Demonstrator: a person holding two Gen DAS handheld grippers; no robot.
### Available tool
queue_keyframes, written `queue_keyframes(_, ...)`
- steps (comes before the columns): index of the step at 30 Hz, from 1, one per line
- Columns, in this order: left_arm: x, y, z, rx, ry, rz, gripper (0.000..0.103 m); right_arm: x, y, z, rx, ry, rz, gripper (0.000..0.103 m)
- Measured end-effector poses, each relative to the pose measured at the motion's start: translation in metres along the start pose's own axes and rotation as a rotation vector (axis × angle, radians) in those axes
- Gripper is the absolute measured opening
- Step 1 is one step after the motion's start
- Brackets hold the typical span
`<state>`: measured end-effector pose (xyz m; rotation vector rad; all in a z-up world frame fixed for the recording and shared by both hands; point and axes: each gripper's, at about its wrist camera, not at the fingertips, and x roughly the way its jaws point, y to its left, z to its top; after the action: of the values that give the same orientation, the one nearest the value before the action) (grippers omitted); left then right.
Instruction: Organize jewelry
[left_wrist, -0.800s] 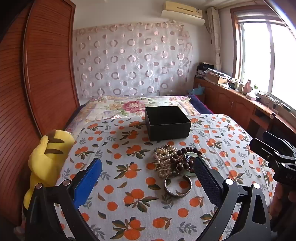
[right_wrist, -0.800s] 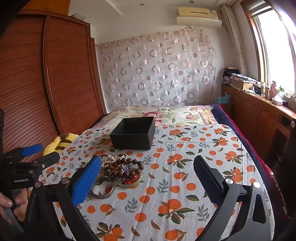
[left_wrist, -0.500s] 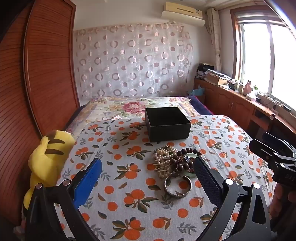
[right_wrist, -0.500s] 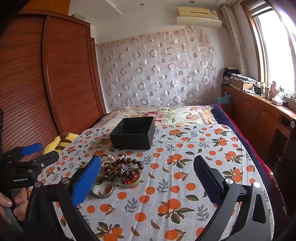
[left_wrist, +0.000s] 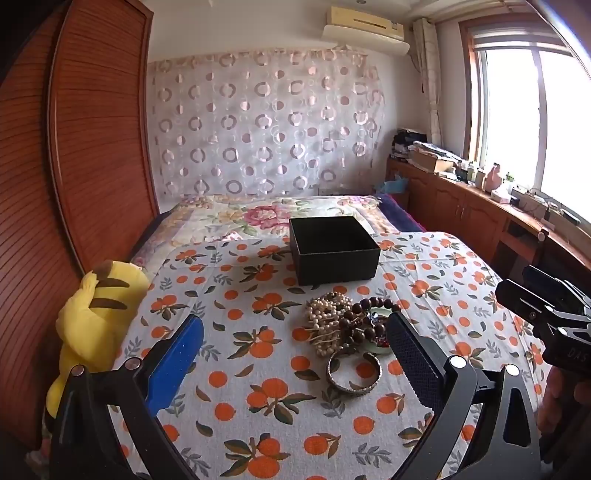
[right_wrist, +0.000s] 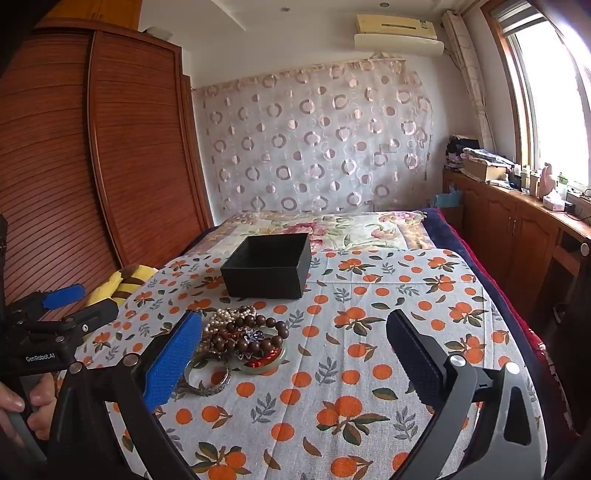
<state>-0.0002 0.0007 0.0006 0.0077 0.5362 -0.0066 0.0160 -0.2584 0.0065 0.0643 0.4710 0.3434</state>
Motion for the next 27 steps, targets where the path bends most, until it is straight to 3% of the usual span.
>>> queue_keyframes(27,-0.0039,-0.0031,0.0058,-0.003,-0.01,-0.001,0.096,-0.002,0.0025,0.002,-0.001,-0.004,0.001,0.101)
